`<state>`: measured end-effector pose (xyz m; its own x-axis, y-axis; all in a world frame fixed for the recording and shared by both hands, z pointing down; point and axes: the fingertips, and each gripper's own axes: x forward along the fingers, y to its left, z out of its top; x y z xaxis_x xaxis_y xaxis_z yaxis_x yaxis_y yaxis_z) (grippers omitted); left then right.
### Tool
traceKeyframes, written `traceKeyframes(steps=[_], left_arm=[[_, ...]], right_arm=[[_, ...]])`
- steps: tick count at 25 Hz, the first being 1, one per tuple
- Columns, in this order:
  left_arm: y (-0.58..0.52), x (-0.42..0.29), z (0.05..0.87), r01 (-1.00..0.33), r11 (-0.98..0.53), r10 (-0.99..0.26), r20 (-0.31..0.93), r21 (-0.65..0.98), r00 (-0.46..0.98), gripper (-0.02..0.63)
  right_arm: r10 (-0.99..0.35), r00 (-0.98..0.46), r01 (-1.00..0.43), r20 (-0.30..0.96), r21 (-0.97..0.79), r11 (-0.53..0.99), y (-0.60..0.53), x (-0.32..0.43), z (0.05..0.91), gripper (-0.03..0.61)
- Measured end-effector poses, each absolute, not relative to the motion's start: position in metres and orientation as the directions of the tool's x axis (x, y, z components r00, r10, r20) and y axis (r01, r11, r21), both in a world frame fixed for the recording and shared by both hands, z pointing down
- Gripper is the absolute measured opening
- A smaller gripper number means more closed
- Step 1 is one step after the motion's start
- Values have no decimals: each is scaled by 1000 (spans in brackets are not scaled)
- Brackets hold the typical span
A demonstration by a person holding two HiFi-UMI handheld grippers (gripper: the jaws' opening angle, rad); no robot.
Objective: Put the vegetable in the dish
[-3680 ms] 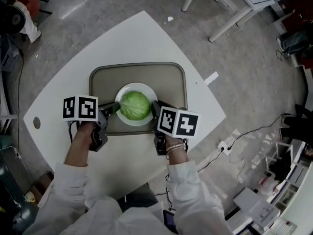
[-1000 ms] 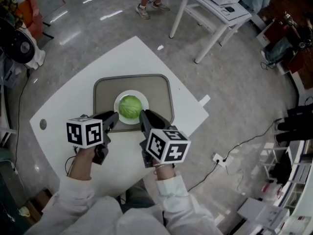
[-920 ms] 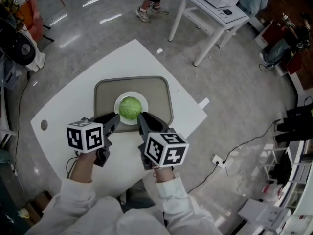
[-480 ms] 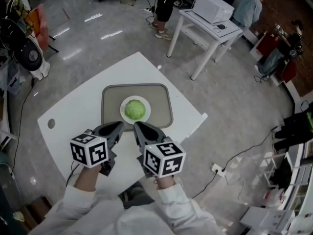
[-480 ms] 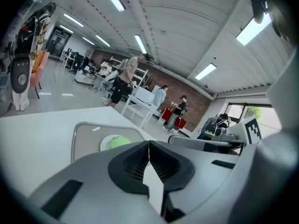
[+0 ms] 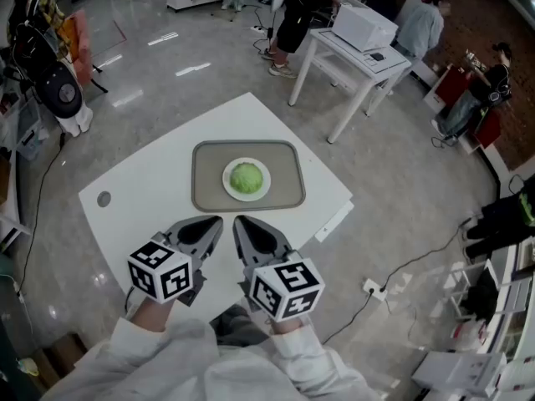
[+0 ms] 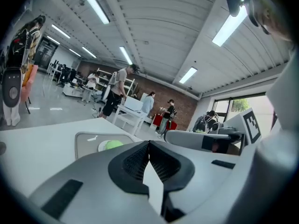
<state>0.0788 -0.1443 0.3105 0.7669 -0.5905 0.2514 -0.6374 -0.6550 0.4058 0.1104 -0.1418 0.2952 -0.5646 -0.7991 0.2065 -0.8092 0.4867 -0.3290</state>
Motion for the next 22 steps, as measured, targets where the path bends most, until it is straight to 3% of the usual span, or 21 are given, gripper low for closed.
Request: traceKeyframes(steps=[5, 22], left_arm=[[-119, 65, 303, -632, -666, -597, 225, 396, 770, 8], [-57, 35, 307, -631, -711, -592, 221, 310, 775, 8]], right_arm=[[-817, -558, -811, 145, -306, 499, -112, 93, 287, 14], [-860, -484, -862, 165, -259, 435, -52, 57, 302, 12]])
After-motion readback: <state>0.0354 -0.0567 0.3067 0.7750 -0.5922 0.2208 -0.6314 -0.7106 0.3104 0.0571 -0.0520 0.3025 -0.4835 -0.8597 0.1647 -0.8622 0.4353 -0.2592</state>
